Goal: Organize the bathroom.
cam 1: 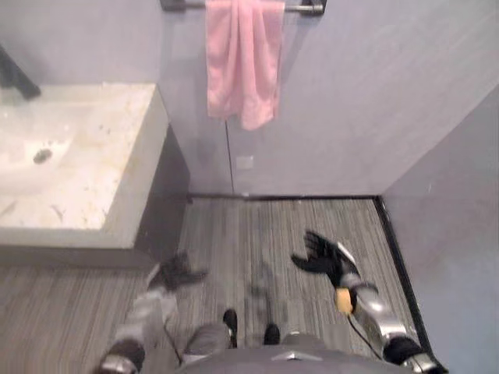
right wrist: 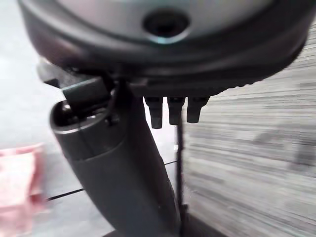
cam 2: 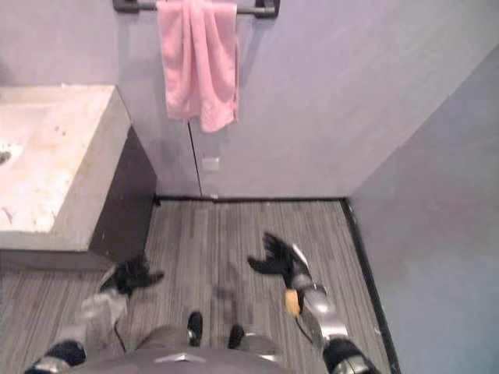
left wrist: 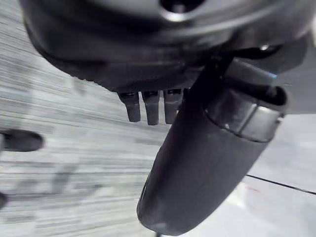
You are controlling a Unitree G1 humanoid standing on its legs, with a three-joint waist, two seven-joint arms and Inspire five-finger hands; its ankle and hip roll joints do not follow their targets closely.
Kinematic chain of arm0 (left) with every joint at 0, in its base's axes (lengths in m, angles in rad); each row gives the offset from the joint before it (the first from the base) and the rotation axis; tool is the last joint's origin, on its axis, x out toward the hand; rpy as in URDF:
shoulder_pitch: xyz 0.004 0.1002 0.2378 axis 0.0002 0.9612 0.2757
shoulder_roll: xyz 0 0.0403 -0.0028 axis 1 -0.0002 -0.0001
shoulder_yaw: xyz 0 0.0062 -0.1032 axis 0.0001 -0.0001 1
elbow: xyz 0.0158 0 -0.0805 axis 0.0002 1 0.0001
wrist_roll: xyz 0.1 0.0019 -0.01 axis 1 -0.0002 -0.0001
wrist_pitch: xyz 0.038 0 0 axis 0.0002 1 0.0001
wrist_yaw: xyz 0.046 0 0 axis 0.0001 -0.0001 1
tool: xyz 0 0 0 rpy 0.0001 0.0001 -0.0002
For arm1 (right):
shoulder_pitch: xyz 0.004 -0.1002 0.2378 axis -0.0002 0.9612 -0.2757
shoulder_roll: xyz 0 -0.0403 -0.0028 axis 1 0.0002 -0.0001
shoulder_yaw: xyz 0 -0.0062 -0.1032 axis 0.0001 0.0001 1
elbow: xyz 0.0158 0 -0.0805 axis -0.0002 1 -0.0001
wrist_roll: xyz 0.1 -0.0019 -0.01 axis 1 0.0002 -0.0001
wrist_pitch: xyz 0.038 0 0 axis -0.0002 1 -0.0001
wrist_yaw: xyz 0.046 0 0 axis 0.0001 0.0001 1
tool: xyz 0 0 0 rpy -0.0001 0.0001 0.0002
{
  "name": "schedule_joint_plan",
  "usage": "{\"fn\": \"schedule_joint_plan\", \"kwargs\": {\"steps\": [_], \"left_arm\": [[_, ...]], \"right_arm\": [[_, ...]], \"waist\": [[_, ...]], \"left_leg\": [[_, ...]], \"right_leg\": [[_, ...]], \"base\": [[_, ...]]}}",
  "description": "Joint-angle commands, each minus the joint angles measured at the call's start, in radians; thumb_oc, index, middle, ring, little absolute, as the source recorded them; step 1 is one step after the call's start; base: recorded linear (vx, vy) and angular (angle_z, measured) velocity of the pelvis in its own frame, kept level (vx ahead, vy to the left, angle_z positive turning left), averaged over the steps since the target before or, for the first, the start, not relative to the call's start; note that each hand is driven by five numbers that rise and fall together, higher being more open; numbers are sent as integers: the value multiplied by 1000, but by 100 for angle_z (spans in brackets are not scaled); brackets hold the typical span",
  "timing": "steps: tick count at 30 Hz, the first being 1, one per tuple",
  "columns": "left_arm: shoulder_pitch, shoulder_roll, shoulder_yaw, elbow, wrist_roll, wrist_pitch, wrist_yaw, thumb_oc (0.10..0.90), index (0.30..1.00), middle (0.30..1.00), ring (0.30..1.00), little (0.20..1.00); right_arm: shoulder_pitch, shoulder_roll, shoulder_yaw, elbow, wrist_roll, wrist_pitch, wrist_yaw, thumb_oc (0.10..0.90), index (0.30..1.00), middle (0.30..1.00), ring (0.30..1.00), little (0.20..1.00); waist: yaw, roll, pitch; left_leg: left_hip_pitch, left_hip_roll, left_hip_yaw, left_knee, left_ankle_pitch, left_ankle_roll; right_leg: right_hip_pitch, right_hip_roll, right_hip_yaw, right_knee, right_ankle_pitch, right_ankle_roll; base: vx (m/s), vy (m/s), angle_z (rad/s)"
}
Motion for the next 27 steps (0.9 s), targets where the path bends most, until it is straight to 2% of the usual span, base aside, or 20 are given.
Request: {"fn": "schedule_joint_plan", "kwargs": {"steps": [1, 3, 6, 8, 9, 11, 12, 14, 15, 16, 17, 18, 19, 20, 22, 24, 25, 26, 27], "left_arm": [[-16, 42, 48, -177, -19, -159, 16, 800, 900, 900, 900, 900], [6, 52, 39, -355, -18, -152, 13, 800, 900, 900, 900, 900], [37, 44, 30, -451, -39, -152, -24, 800, 900, 900, 900, 900], [66, 35, 12, -551, -72, -112, -51, 800, 900, 900, 900, 900], [67, 34, 12, -552, -73, -111, -52, 800, 900, 900, 900, 900], [86, 41, -39, -619, -82, -77, -79, 800, 900, 900, 900, 900], [87, 42, -42, -620, -73, -76, -84, 800, 900, 900, 900, 900], [91, 64, -79, -638, -56, -73, -101, 800, 900, 900, 900, 900], [94, 68, -94, -643, -75, -66, -103, 800, 900, 900, 900, 900], [88, 76, -114, -635, -96, -73, -147, 800, 900, 900, 900, 900], [85, 79, -120, -632, -99, -75, -161, 800, 900, 900, 900, 900], [78, 88, -142, -629, -106, -79, -173, 800, 900, 900, 900, 900], [59, 99, -173, -639, -112, -78, -173, 800, 900, 900, 900, 900], [57, 100, -176, -639, -114, -78, -172, 800, 900, 900, 900, 900], [45, 104, -185, -649, -103, -80, -147, 800, 900, 900, 900, 900], [47, 116, -176, -662, -108, -93, -118, 800, 900, 900, 900, 900], [61, 125, -165, -672, -90, -112, -80, 800, 900, 900, 900, 900], [76, 132, -153, -677, -70, -139, -74, 800, 900, 900, 900, 900], [103, 139, -129, -699, -49, -168, -58, 800, 900, 900, 900, 900]], "right_arm": [[47, -60, -25, -153, 51, -166, -34, 800, 900, 900, 900, 900], [85, -59, -43, -221, 38, -193, -37, 800, 900, 900, 900, 900], [130, -64, -58, -252, 38, -202, -26, 800, 900, 900, 900, 900], [148, -66, -52, -261, 44, -200, -12, 800, 900, 900, 900, 900], [148, -66, -51, -261, 44, -200, -12, 800, 900, 900, 900, 900], [166, -46, -25, -266, 36, -182, -41, 800, 900, 900, 900, 900], [167, -45, -23, -267, 32, -181, -45, 800, 900, 900, 900, 900], [169, -35, -13, -265, 26, -187, -63, 800, 900, 900, 900, 900], [172, -29, -6, -268, 20, -194, -75, 800, 900, 900, 900, 900], [179, -24, -4, -280, 3, -211, -96, 800, 900, 900, 900, 900], [180, -24, -5, -284, 4, -212, -100, 800, 900, 900, 900, 900], [181, -26, -4, -292, 8, -219, -117, 800, 900, 900, 900, 900], [167, -31, 5, -299, -1, -232, -164, 800, 900, 900, 900, 900], [165, -31, 5, -299, -2, -236, -168, 800, 900, 900, 900, 900], [146, -29, 12, -299, -32, -252, -204, 800, 900, 900, 900, 900], [125, -36, 23, -325, -73, -267, -240, 800, 900, 900, 900, 900], [124, -40, 29, -359, -95, -270, -263, 800, 900, 900, 900, 900], [125, -49, 31, -387, -115, -270, -279, 800, 900, 900, 900, 900], [114, -70, 43, -427, -127, -253, -309, 800, 900, 900, 900, 900]], "waist": [[-10, 35, -11], [-12, 65, -10], [-9, 76, -18], [-2, 64, -47], [-1, 65, -49], [10, 60, -104], [9, 60, -107], [6, 58, -120], [2, 59, -122], [-7, 66, -117], [-10, 69, -115], [-18, 76, -109], [-26, 86, -97], [-27, 86, -95], [-26, 91, -88], [-19, 90, -86], [-14, 77, -88], [-14, 65, -90], [-21, 57, -86]], "left_leg": [[-18, 78, 77, -100, 3, 29], [0, 93, 111, -309, 92, -2], [-4, 107, 125, -415, 128, -22], [31, 100, 125, -466, 78, -17], [29, 102, 125, -467, 77, -17], [86, 82, 83, -479, 45, 15], [90, 82, 82, -481, 43, 17], [115, 65, 62, -486, 30, 45], [124, 56, 50, -486, 23, 61], [140, 41, 39, -486, 11, 85], [144, 37, 38, -486, 9, 90], [152, 30, 30, -483, 4, 97], [168, 26, 17, -478, -4, 99], [171, 25, 16, -477, -5, 99], [188, 31, 20, -480, -7, 91], [206, 50, 45, -486, -10, 70], [216, 52, 63, -486, -24, 62], [223, 51, 77, -486, -35, 58], [236, 49, 74, -478, -49, 70]], "right_leg": [[4, 27, 39, -9, 14, -10], [32, 57, 37, -11, -7, -7], [75, 70, 38, -22, -30, -5], [129, 46, 45, -42, -49, 16], [128, 47, 46, -43, -47, 16], [149, -1, 33, -35, -64, 56], [146, -4, 31, -30, -68, 58], [103, -40, 22, 48, -31, 93], [63, -60, 24, 136, 2, 108], [-11, -87, 32, 305, 66, 118], [-36, -93, 37, 349, 83, 118], [-88, -96, 54, 457, 104, 116], [-146, -95, 61, 500, 116, 106], [-148, -96, 59, 499, 114, 104], [-154, -113, 29, 398, 103, 95], [-120, -120, -12, 174, 82, 93], [-100, -125, -33, 6, 124, 109], [-100, -123, -38, -72, 165, 125], [-156, -99, 30, -8, 181, 124]], "base": [[254, 93, 7], [346, 117, 8], [363, 97, 28], [381, 123, 12], [383, 163, -37], [490, 229, -50], [333, 175, -41], [222, 159, -40], [240, 249, -20], [194, 225, -3], [173, 216, 7], [158, 155, 23], [142, 125, 34], [151, 68, 55], [126, -28, 47], [131, -158, 19], [108, -214, -10], [109, -226, -41], [71, -149, -50]]}}
